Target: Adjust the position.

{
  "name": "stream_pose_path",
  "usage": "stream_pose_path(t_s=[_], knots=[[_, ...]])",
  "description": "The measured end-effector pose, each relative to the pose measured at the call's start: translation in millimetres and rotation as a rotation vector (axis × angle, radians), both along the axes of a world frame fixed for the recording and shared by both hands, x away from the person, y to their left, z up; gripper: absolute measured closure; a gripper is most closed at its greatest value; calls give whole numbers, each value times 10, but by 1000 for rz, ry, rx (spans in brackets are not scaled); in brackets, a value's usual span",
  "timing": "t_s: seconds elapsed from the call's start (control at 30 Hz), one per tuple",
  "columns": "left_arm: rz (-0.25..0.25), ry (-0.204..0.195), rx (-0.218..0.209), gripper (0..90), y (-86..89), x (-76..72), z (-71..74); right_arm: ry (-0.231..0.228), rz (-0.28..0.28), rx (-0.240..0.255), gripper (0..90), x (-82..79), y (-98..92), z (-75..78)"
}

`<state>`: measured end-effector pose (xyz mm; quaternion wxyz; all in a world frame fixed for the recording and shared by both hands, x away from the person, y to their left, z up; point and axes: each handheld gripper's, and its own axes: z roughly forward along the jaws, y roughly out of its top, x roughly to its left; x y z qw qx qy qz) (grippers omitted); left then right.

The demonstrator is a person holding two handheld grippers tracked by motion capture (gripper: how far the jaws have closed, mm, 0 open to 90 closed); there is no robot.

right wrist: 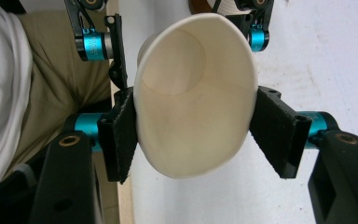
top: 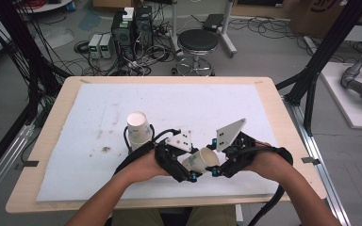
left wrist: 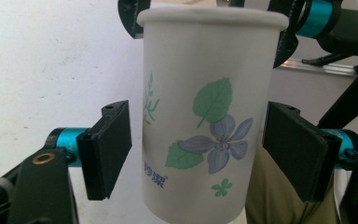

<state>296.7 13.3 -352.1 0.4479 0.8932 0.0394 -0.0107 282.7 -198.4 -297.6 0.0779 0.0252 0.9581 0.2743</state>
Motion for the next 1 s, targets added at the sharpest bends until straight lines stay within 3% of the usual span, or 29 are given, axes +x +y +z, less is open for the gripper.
stream_pose_path(t_s=[0.33,0.47,0.8,1.0], knots=[[-27,17,34,366,-35,19,-42,-3,24,-36,364,-2,74,-29],[-37,20,44,373,-44,16,-53,-1,36,-47,367,-5,97,-30],[-37,19,18,371,-31,7,-85,27,29,-24,344,4,81,-50],[13,31,-52,352,41,30,-164,62,-50,151,274,37,-46,-42]])
